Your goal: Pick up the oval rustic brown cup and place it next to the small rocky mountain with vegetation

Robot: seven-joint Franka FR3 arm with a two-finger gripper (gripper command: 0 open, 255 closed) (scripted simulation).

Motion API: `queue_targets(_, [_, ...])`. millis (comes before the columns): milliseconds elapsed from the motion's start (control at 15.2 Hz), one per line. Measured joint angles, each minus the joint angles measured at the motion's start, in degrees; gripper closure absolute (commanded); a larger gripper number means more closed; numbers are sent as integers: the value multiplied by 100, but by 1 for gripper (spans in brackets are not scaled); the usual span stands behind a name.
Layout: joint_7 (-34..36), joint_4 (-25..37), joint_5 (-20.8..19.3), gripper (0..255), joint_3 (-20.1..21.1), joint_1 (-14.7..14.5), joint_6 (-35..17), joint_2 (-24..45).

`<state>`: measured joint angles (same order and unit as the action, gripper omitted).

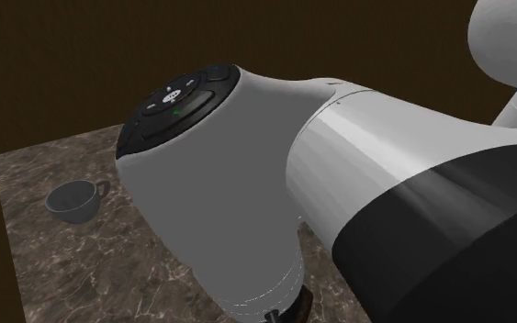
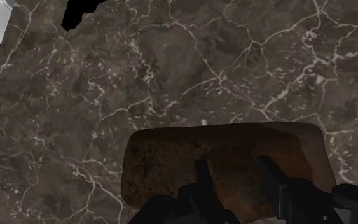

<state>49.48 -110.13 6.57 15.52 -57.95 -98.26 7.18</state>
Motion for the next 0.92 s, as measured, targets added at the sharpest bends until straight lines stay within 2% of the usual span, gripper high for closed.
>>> queue_targets(594, [13,-268,-39,255,7,-47,-248,-159])
queue_targets(792, [-36,-492,-57,255,-21,-41,-486,-337])
queue_targets(924, [-30,-334,-75,255,-34,-44,-363,-209])
